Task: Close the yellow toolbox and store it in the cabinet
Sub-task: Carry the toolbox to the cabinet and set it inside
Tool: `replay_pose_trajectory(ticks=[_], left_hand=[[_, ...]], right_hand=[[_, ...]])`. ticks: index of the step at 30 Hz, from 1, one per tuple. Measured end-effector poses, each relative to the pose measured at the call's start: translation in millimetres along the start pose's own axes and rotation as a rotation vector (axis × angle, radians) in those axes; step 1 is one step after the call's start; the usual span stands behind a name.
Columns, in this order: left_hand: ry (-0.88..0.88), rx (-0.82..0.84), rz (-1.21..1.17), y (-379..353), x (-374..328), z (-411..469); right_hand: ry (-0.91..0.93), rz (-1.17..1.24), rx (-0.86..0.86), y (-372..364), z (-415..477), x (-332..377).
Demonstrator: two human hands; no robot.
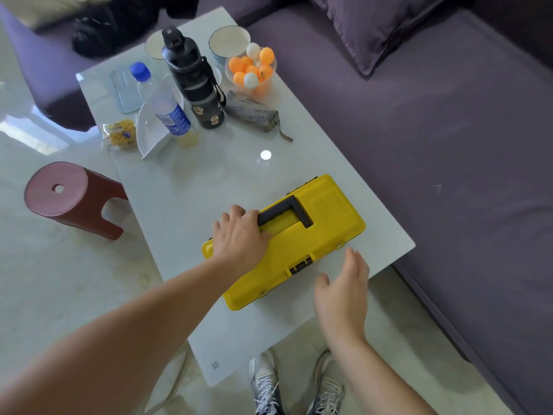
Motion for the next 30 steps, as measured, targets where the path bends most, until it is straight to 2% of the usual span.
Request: replay_pose_trajectory(ticks=[2, 4, 6, 9, 14, 19, 23, 26, 30], left_hand=[[-0.027, -0.079, -0.036, 4.1, -0.7, -2.2], [-0.042, -0.138, -0.108, 10.5, -0.9, -3.4], [-0.052, -0.127, -0.181, 16.8, -3.0, -2.5], [-0.136, -0.037, -0.232, 20.4, -12.6, -1.8], [-0.175, 0.111, -0.115, 24.7, -37.8, -2.1], [-0.137, 0.133, 0.009, 42.6, -59.5, -24.2], [-0.203, 0.19, 0.091, 98.0, -93.0, -51.7], [-0.294, 0.265, 0.091, 166.5, -131.4, -84.4], [-0.431, 0.331, -0.02, 268.5, -201.0, -138.6]], right_hand=[[0.368, -0.291, -0.014, 6.2, 0.7, 2.7], [0.53, -0.521, 0.119, 0.7, 9.2, -0.1], [0.543, -0.637, 0.207, -6.3, 19.0, -7.8], [0.54, -0.693, 0.202, -15.3, 20.6, -15.0], [0.559, -0.708, 0.17, -19.0, 19.4, -16.4], [0.582, -0.703, 0.229, 9.4, 8.1, -9.4], [0.583, -0.717, 0.241, 66.0, -18.2, 8.6], [0.59, -0.654, 0.104, 144.2, -51.7, 41.7], [0.627, -0.549, -0.069, 253.8, -91.8, 74.6]])
Point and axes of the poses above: each hand's wrist, its own z-axis towards the middle knuckle, its own y-axis out of the back of the hand, x = y × z, the point moved 3 cm from there along z, towards the middle knuckle, and after that the axes turned 1 degree about -y, right-handed, at the moved point
